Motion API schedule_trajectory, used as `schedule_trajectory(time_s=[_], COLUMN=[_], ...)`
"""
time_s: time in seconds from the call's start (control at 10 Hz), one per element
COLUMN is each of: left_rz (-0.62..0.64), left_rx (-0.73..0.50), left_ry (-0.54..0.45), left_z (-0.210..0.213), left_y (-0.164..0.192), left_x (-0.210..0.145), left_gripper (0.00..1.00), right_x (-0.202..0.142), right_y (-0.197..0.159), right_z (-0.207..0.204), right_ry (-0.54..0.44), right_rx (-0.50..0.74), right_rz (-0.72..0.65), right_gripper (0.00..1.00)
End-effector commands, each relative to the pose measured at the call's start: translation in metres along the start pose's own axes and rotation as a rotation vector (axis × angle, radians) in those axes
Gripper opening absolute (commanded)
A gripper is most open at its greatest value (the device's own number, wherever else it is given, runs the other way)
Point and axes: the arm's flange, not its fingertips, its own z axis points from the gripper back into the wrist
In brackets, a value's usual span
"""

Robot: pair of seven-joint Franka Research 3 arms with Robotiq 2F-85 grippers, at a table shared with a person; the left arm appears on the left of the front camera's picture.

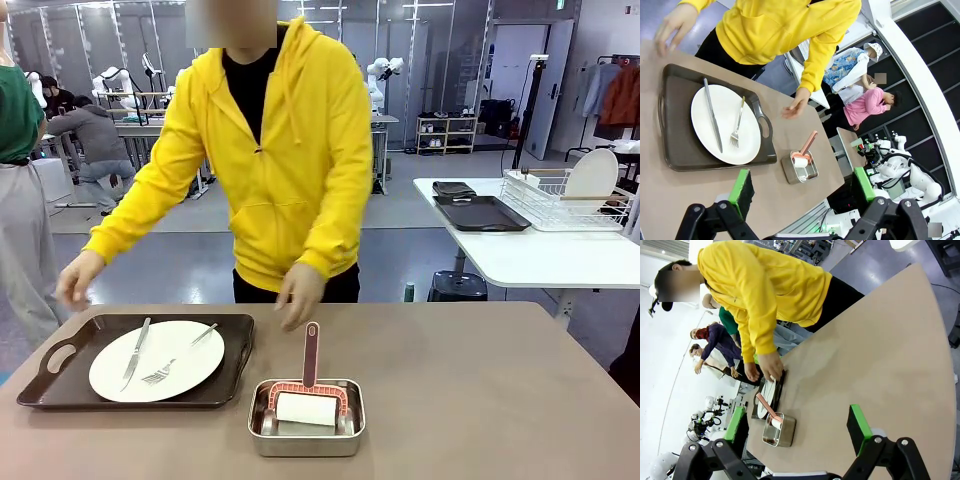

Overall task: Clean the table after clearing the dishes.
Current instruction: When the right (or left) Handle tray is removed, use the right hand (or left hand) to clean the right (or left) side of the table with the Lint Roller.

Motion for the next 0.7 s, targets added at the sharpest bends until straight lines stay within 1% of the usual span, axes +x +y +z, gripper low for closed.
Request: schedule_trajectory(time_s=[0.0, 0.6], left_rz=[-0.005, -0.005], left_rx=[-0.006, -0.006], left_ry=[-0.004, -0.004], left_z=[0.0028, 0.0028], left_y=[-0.0019, -0.0019], left_x=[0.0007, 0.0007], left_gripper=[1.00, 1.00], right_x=[-0.0008, -0.0008], right_y=[0.0021, 0.0021], right_z=[0.0013, 0.0013], right_ry=[0.010, 0.010], right_rx=[0.001, 0.001], right_rz=[0.002, 0.002], right_gripper=[1.00, 1.00])
